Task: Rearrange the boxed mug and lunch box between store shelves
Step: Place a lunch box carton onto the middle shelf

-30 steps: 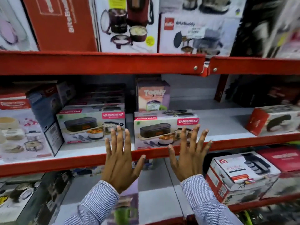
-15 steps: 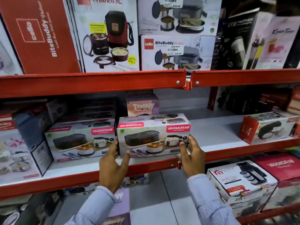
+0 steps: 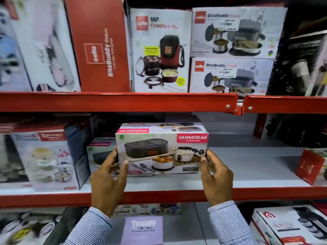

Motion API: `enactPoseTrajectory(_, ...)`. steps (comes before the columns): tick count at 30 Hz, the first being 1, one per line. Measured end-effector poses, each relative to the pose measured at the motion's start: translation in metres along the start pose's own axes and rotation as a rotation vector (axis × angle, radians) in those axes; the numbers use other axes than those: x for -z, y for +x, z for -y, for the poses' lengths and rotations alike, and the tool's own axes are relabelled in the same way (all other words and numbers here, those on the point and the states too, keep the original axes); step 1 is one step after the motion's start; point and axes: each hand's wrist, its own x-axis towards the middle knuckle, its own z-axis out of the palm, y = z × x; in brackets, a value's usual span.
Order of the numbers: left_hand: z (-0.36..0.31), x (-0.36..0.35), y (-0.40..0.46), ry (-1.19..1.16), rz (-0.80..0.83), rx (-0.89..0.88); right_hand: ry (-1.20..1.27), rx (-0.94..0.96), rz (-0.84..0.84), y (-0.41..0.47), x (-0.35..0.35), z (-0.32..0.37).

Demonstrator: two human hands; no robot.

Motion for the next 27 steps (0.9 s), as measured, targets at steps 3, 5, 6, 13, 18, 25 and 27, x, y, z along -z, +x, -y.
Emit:
enactPoseTrajectory(3, 0.02, 0.023, 0.006, 0.013, -0.033, -0.005, 0.027, -0.002, 0.043, -0.01, -0.027, 0.008)
enactPoseTrajectory(5, 0.034, 0.039, 0.009, 0.025, -0.058, -0.005, 0.062, -0.014, 0.078, -0.02, -0.048, 0.013)
enactPoseTrajectory(6, 0.039, 0.047, 0.01, 0.03, -0.06, 0.006, 0.072, -0.019, 0.096, -0.025, -0.058, 0.014)
enactPoseTrajectory(13, 0.089, 0.068, 0.007, 0.174, -0.043, 0.086, 0.062, -0.094, 0.244, -0.057, -0.109, -0.004)
enactPoseTrajectory(18, 0.109, 0.069, 0.009, 0.209, 0.013, 0.114, 0.025, -0.116, 0.269, -0.065, -0.117, -0.012)
enactPoseTrajectory(25, 0.118, 0.065, 0.013, 0.202, 0.096, 0.172, -0.01, -0.106, 0.288, -0.062, -0.12, -0.019)
enactPoseTrajectory(27, 0.119, 0.066, 0.013, 0.207, 0.098, 0.177, -0.009, -0.099, 0.29, -0.062, -0.12, -0.02)
